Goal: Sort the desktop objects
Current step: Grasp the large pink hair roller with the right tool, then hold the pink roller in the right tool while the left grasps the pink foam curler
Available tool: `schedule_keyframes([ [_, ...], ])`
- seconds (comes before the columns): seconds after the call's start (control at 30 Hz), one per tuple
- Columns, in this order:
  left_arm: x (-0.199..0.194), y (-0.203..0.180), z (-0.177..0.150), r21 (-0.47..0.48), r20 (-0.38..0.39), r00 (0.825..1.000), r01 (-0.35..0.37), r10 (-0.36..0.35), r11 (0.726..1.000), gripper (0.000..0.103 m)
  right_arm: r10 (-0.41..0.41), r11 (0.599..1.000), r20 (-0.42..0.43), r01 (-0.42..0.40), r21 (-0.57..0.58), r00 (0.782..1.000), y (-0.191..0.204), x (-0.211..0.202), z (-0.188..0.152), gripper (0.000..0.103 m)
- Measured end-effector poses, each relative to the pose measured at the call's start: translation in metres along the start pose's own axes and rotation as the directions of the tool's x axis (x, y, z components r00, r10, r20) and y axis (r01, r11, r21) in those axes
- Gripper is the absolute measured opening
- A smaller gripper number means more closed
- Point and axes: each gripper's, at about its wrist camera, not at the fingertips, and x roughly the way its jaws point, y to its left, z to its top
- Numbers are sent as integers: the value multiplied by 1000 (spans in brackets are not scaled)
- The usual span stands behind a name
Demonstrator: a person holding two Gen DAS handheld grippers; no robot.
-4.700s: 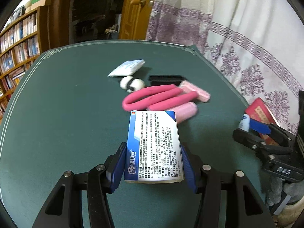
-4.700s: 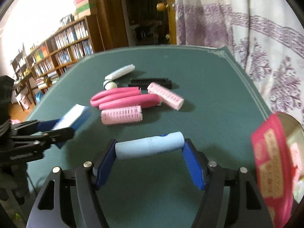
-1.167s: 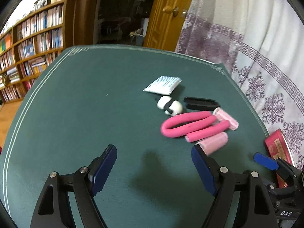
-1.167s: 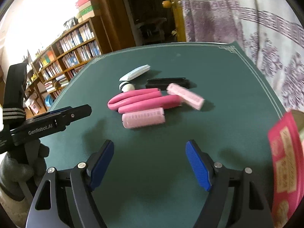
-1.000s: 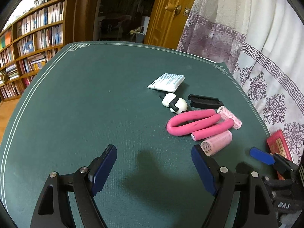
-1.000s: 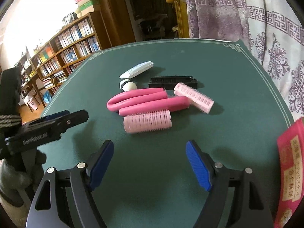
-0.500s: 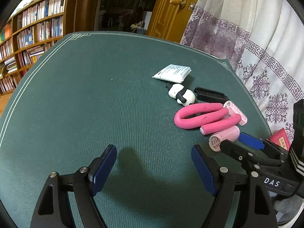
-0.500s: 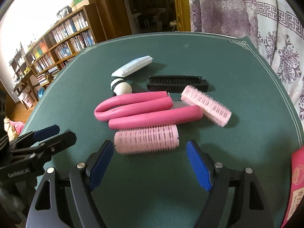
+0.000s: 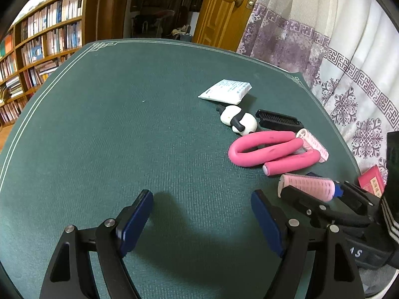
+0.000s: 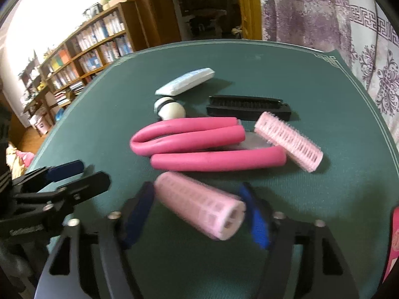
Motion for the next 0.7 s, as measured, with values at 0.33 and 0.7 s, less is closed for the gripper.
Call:
schedule_keyframes([
  [0.33,2,-30,-1,64,-15,1000,22,-22,998,82,7,1000,-3,-7,27,1000,-18,-31,-30,32],
  [0.7,12,-83,-2,153,-44,998,60,-54,986,82,-27,995,81,19,99,996,-49,-78,-54,32],
])
